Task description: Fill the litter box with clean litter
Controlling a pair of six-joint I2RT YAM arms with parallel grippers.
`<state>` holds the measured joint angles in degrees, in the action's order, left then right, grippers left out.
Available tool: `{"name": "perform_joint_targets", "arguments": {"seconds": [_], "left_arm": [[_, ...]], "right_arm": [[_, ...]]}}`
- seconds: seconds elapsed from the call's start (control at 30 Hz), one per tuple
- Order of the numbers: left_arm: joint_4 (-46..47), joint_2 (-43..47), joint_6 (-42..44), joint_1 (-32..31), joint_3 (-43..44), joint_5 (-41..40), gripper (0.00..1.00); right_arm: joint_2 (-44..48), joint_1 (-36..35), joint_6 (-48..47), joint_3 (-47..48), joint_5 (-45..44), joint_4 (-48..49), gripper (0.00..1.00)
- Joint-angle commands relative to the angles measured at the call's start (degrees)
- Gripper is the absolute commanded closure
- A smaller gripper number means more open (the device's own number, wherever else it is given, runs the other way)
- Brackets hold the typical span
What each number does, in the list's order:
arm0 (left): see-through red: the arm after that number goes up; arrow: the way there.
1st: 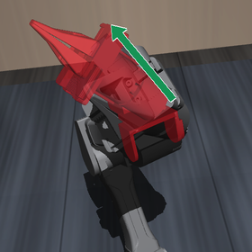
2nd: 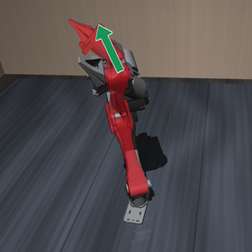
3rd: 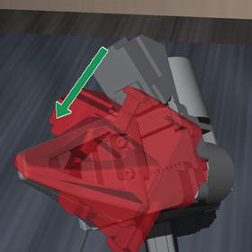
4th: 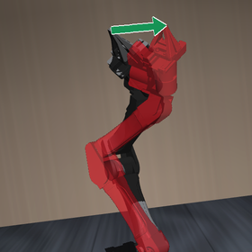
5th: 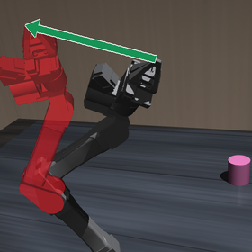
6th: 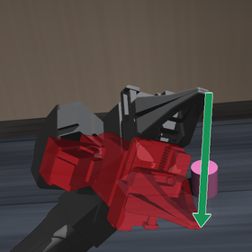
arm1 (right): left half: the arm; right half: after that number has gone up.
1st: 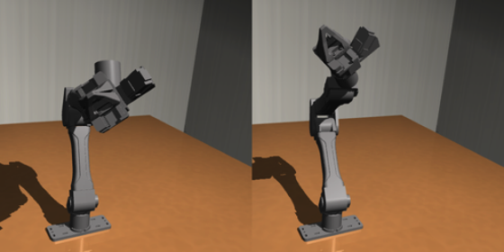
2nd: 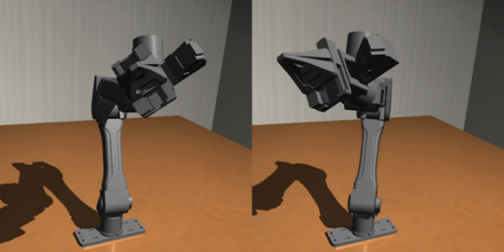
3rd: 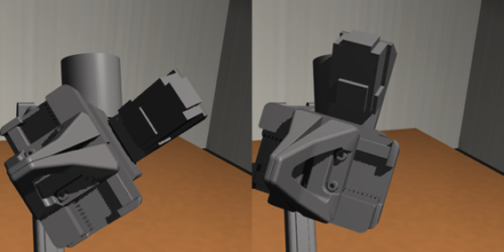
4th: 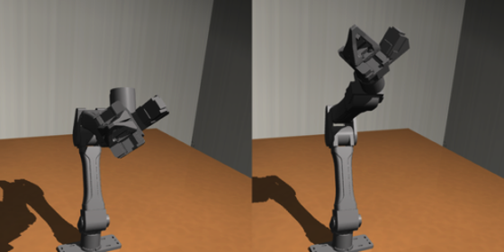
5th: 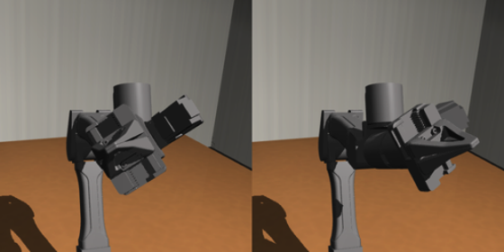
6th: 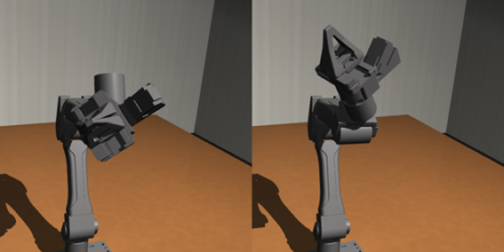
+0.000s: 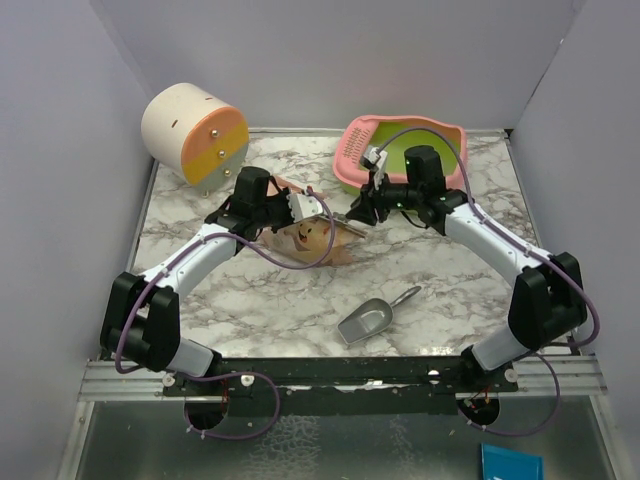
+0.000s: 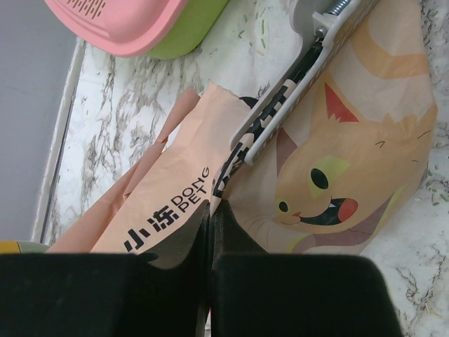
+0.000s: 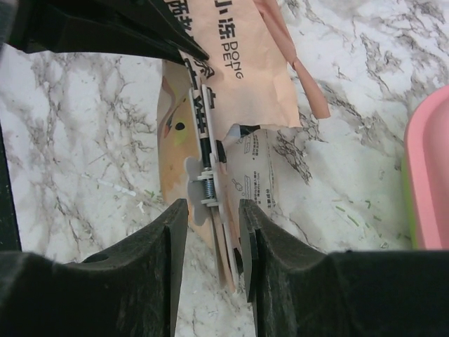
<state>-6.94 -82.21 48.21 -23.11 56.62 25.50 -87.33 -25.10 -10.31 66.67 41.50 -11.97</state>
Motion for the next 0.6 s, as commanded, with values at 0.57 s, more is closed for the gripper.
{"name": "perform_joint_targets", "arguments": {"seconds": [0.57], "left_arm": [[13.80, 6.30, -6.11, -0.72, -3.11, -3.81, 0.97]], "right_arm": [[-5.04, -5.72, -1.56, 2.41, -5.57, -0.01, 0.63]]}}
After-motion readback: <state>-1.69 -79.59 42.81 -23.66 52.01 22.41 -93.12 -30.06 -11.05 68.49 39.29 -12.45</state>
